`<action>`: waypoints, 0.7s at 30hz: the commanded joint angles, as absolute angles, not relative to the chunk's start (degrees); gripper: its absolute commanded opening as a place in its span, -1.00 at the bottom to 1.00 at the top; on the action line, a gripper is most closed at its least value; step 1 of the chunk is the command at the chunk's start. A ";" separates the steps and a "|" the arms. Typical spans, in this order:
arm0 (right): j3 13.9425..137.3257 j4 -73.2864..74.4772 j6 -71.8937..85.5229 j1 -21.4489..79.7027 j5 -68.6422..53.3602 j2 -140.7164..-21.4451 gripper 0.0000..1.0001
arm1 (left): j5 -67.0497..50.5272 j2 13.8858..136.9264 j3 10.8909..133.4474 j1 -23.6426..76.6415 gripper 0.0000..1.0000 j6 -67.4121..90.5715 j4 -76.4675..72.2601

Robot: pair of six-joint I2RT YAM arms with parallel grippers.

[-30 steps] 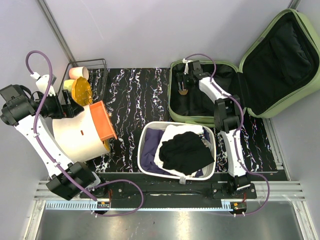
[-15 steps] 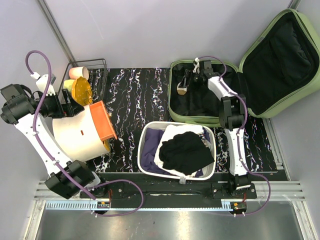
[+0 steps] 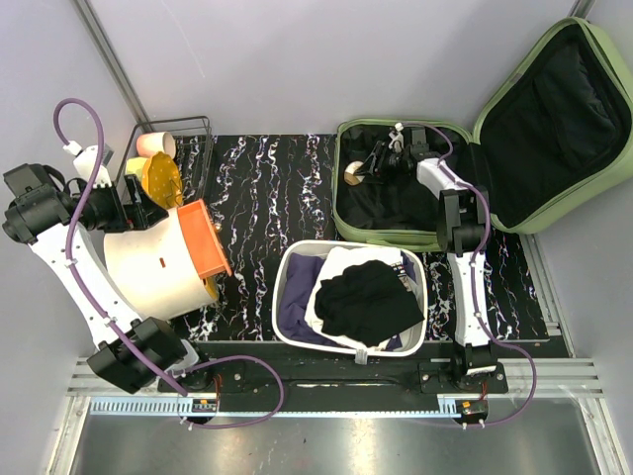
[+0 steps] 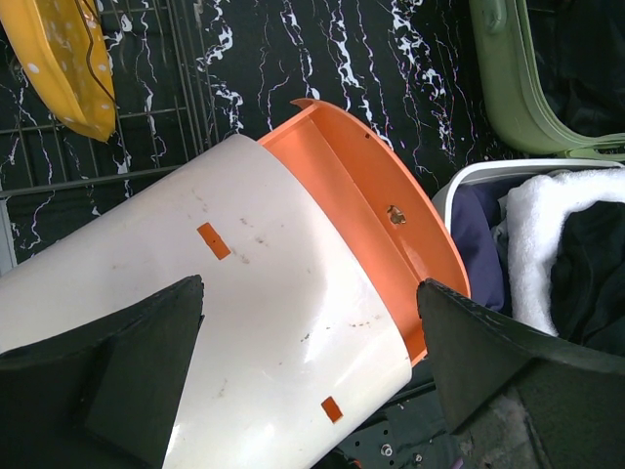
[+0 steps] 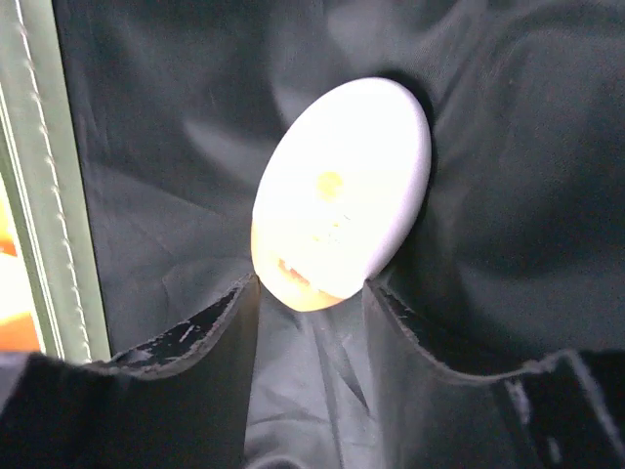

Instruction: Open, take out, and arrange the luggage

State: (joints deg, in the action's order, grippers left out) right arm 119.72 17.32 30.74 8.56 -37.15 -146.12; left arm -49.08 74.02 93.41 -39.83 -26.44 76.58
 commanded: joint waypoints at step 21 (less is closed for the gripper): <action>122.95 17.14 27.61 9.58 -11.34 -144.84 0.79 | -47.29 75.15 94.31 -38.14 0.89 -24.17 73.22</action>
